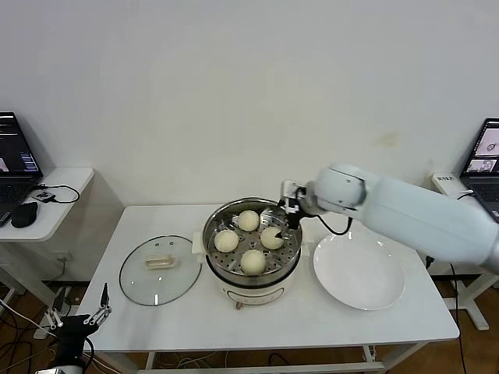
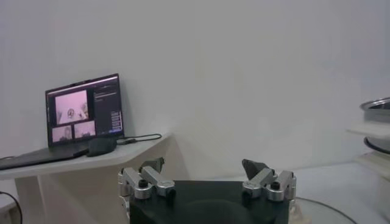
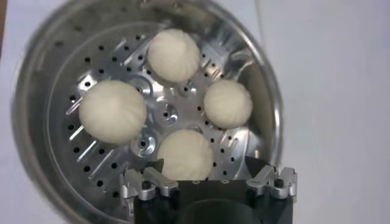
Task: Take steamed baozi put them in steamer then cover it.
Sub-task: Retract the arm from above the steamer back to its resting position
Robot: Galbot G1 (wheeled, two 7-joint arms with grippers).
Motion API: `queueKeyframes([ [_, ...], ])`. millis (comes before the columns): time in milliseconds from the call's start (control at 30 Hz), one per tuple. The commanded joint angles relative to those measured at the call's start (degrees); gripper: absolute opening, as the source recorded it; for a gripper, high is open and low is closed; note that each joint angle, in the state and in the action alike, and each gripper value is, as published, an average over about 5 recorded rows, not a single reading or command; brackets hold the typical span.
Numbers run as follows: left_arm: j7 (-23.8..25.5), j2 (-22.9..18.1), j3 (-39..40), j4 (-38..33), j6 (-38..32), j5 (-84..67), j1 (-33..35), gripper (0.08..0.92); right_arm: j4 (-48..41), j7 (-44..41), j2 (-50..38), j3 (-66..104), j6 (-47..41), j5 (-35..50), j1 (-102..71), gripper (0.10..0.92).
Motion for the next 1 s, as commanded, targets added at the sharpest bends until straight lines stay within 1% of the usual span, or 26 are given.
queueKeyframes([
  [33,-2.94,-0.14,0.43,0.71,-2.08,0.60,-1.23,0.823,12.79,25.29,-15.71,44.37,21.74,-5.06,-48.89,0.823],
  [133,-4.12,-0.29,0.63,1.09,-2.57,2.53,-1.94,0.823,13.72,27.74,-11.91,63.00,30.18,-9.52,-69.35,0.823],
  [200,-4.87,-0.35,0.97,1.79,-2.87,4.32,-2.40,0.823,14.00,27.63,-6.86,72.15,35.75,-11.95,-78.79,0.823],
  [333,-7.89,-1.06,1.95,4.23,-3.36,8.96,-3.66,0.823,13.09,25.70,5.87,85.21,45.90,-15.13,-90.38,0.823],
  [400,-9.21,-1.26,2.58,5.91,-3.60,12.02,-4.34,0.823,12.64,24.45,11.56,89.98,48.67,-15.16,-93.73,0.823],
  [533,-10.47,-1.03,3.90,8.86,-3.57,19.63,-5.45,0.823,11.74,22.14,21.37,97.50,52.46,-13.72,-98.31,0.823],
  [667,-10.50,0.57,4.84,10.08,-0.15,31.21,-6.58,0.823,12.14,20.68,28.02,101.94,53.94,-14.13,-101.52,0.823],
  [733,-10.34,1.95,4.57,11.53,0.56,41.27,-7.69,0.823,13.17,20.51,30.93,103.73,53.82,-14.59,-103.07,0.823],
  [867,-9.91,5.41,3.81,15.81,-0.95,63.04,-10.57,0.823,13.71,21.91,34.23,105.49,55.14,-16.33,-105.11,0.823],
  [1000,-8.43,8.26,5.31,17.93,-2.42,77.63,-13.94,0.823,13.65,22.62,36.17,106.83,57.51,-18.92,-107.19,0.823],
])
